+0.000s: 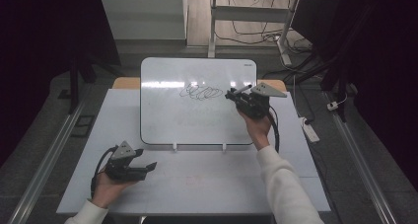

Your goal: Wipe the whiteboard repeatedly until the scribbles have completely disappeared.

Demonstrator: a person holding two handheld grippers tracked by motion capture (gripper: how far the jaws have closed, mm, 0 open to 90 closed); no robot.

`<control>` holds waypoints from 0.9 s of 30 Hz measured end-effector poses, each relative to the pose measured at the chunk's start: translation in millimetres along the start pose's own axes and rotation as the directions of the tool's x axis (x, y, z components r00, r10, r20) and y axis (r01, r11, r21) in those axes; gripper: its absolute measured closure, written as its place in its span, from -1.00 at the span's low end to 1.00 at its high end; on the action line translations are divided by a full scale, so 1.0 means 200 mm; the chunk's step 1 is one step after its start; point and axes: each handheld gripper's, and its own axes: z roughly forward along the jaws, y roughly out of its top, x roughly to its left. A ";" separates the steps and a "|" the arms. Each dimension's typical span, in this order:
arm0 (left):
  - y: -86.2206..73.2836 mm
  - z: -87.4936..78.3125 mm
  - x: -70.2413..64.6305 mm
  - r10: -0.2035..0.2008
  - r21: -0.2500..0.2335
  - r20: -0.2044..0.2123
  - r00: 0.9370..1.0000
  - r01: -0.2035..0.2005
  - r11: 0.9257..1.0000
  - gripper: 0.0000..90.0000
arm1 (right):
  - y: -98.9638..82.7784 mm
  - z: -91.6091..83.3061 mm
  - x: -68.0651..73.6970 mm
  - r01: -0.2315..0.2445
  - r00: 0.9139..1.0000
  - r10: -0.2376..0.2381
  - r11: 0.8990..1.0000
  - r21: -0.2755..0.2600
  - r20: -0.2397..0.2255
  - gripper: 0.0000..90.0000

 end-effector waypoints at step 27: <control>0.00 0.02 0.01 0.009 0.010 0.006 1.000 -0.009 1.000 -0.39 | -0.08 0.21 0.01 0.052 0.998 -0.052 0.998 0.033 -0.023 0.73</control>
